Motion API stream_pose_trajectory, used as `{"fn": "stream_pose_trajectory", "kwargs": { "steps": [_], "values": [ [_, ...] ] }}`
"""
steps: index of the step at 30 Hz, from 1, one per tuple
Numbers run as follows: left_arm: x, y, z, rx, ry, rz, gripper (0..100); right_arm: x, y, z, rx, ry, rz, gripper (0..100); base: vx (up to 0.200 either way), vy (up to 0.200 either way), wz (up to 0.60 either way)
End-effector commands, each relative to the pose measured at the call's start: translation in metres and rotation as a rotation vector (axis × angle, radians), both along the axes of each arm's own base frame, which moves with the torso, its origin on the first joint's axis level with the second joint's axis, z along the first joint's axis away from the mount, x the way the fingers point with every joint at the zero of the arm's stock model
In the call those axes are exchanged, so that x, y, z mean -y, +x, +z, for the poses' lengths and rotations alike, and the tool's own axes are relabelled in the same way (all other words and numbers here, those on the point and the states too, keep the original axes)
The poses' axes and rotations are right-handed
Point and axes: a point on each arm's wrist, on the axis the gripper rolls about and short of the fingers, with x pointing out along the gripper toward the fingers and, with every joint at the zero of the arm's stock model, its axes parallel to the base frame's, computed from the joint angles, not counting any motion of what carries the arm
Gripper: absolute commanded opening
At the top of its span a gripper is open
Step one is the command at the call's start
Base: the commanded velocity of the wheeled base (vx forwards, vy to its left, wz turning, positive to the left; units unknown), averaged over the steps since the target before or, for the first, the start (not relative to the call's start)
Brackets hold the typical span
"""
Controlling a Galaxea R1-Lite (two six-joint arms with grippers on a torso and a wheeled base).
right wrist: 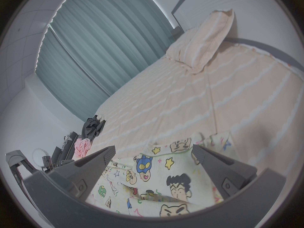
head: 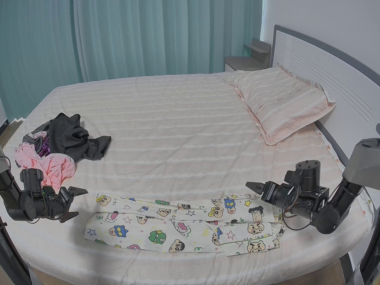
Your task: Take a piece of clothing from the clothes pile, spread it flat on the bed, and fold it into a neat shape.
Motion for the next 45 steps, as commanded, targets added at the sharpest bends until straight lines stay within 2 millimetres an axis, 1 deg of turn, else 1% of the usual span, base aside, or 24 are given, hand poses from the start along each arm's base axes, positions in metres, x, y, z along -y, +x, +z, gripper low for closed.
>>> {"fn": "stream_pose_trajectory", "kwargs": {
  "steps": [1,3,4,5,8,10,11,14,15,16,17,18,21,24,26,27,29,33,36,45],
  "values": [
    [0.0,0.0,-0.001,-0.002,-0.001,-0.002,100,-0.011,0.003,-0.031,-0.1,0.004,0.006,100,0.0,0.0,0.0],
    [0.0,0.0,-0.001,-0.002,-0.001,-0.002,100,-0.01,0.003,-0.043,-0.142,0.006,-0.01,100,0.0,0.0,0.0],
    [0.0,0.0,-0.001,-0.001,0.0,-0.003,100,-0.01,0.003,-0.044,-0.145,0.006,-0.011,100,0.0,0.0,0.0],
    [0.001,0.0,-0.001,-0.003,0.0,-0.003,100,-0.008,0.003,-0.05,-0.163,0.001,-0.015,100,0.0,0.0,0.0],
    [0.001,0.0,-0.001,-0.003,-0.001,-0.002,100,-0.008,0.002,-0.053,-0.177,0.002,-0.022,100,0.0,0.0,0.0],
    [0.001,0.0,-0.001,-0.001,-0.002,-0.003,100,-0.008,0.003,-0.051,-0.174,0.017,-0.03,100,0.0,0.0,0.0],
    [0.001,0.0,-0.001,-0.001,-0.002,-0.003,100,-0.008,0.003,-0.048,-0.163,0.023,-0.03,100,0.0,0.0,0.0],
    [0.001,0.0,-0.001,-0.003,-0.002,-0.004,100,-0.007,0.003,-0.03,-0.106,0.053,-0.033,100,0.0,0.0,0.0],
    [0.001,0.0,0.0,-0.001,-0.001,-0.005,100,-0.007,0.001,-0.02,-0.082,0.067,-0.033,100,0.0,0.0,0.0],
    [0.001,0.0,0.0,-0.001,-0.001,-0.005,100,-0.006,0.0,-0.016,-0.072,0.072,-0.032,100,0.0,0.0,0.0],
    [0.001,0.0,0.0,-0.001,-0.001,-0.005,100,-0.003,-0.005,-0.003,-0.042,0.086,-0.036,100,0.0,0.0,0.0],
    [0.002,-0.001,0.0,-0.004,-0.002,-0.007,100,-0.001,-0.01,0.006,-0.023,0.093,-0.038,100,0.0,0.0,0.0],
    [0.003,-0.003,-0.001,-0.007,-0.003,-0.008,100,0.007,-0.024,0.02,0.004,0.096,-0.057,100,0.0,0.0,0.0],
    [0.006,-0.002,-0.001,-0.009,-0.001,-0.02,100,0.015,-0.038,0.022,-0.003,0.078,-0.09,100,0.0,0.0,0.0],
    [0.007,-0.003,-0.001,-0.013,-0.001,-0.021,100,0.017,-0.041,0.021,-0.009,0.073,-0.095,100,0.0,0.0,0.0],
    [0.009,-0.004,-0.002,-0.017,-0.002,-0.024,100,0.024,-0.048,0.019,-0.017,0.073,-0.109,100,-0.2,0.0,0.0],
    [0.009,-0.005,-0.002,-0.017,-0.002,-0.026,100,0.027,-0.052,0.016,-0.023,0.068,-0.117,100,-0.2,0.0,0.0],
    [0.01,-0.004,-0.002,-0.018,-0.007,-0.023,100,0.03,-0.061,0.01,-0.036,0.058,-0.126,100,0.0,0.0,0.0],
    [0.009,-0.004,-0.002,-0.019,-0.009,-0.023,100,0.03,-0.065,0.008,-0.047,0.073,-0.132,100,0.0,0.0,0.0],
    [0.009,-0.003,-0.001,-0.015,-0.006,-0.025,100,0.029,-0.064,0.01,-0.044,0.084,-0.132,100,0.0,0.0,0.0]
  ]
}}
